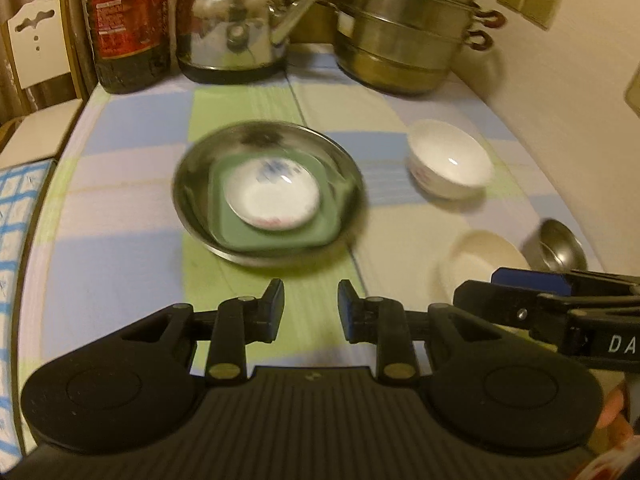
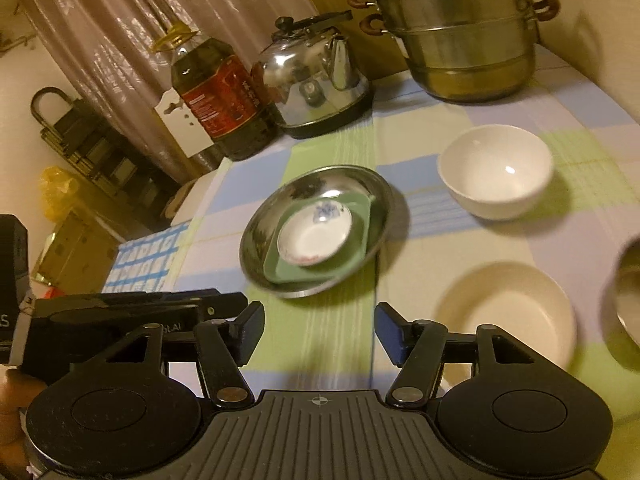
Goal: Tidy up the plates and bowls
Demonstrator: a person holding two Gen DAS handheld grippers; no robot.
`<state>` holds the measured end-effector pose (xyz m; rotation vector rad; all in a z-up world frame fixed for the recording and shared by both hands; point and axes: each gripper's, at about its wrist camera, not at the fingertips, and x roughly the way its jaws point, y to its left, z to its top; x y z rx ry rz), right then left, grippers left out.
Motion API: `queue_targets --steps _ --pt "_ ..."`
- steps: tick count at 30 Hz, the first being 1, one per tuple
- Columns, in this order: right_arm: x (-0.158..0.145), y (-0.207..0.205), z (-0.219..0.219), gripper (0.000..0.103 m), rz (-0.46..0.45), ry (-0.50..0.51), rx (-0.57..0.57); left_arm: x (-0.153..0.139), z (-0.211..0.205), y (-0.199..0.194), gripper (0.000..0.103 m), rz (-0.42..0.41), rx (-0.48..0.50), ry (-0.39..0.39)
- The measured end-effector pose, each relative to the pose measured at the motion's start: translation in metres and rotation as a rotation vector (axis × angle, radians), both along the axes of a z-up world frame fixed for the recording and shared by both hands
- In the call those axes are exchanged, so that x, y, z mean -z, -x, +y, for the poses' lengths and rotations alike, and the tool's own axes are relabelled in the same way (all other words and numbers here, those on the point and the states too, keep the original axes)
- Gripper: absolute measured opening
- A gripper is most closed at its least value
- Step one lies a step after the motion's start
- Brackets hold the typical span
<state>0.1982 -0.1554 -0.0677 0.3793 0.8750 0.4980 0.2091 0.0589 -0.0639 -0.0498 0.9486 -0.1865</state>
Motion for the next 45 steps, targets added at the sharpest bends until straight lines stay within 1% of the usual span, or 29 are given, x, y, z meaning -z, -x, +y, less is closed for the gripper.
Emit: queue_targets --steps 7,17,24,32,36,39,45 --pt "-0.009 0.050 -0.043 0.071 -0.002 0.002 0.013 -0.008 -0.038 0.055 0.027 -0.010 0.010 0.009" --pt "-0.013 0.110 -0.101 0.073 -0.010 0.025 0.023 -0.014 -0.089 0.116 0.027 -0.031 -0.002 0.022" --pt "-0.012 0.139 -0.132 0.073 -0.018 0.056 0.031 -0.014 -0.118 0.148 0.027 -0.041 -0.009 0.019" --pt "-0.007 0.158 -0.156 0.073 -0.003 0.064 0.032 -0.013 -0.138 0.170 0.027 -0.029 -0.027 0.020" --pt "-0.008 0.162 -0.162 0.073 -0.002 0.070 0.025 -0.014 -0.142 0.174 0.029 -0.029 -0.039 0.013" --pt "-0.008 0.163 -0.166 0.073 -0.008 0.077 0.028 -0.016 -0.145 0.174 0.033 -0.036 -0.041 0.006" --pt "-0.009 0.160 -0.174 0.073 -0.011 0.079 0.045 -0.019 -0.148 0.171 0.034 -0.038 -0.045 -0.008"
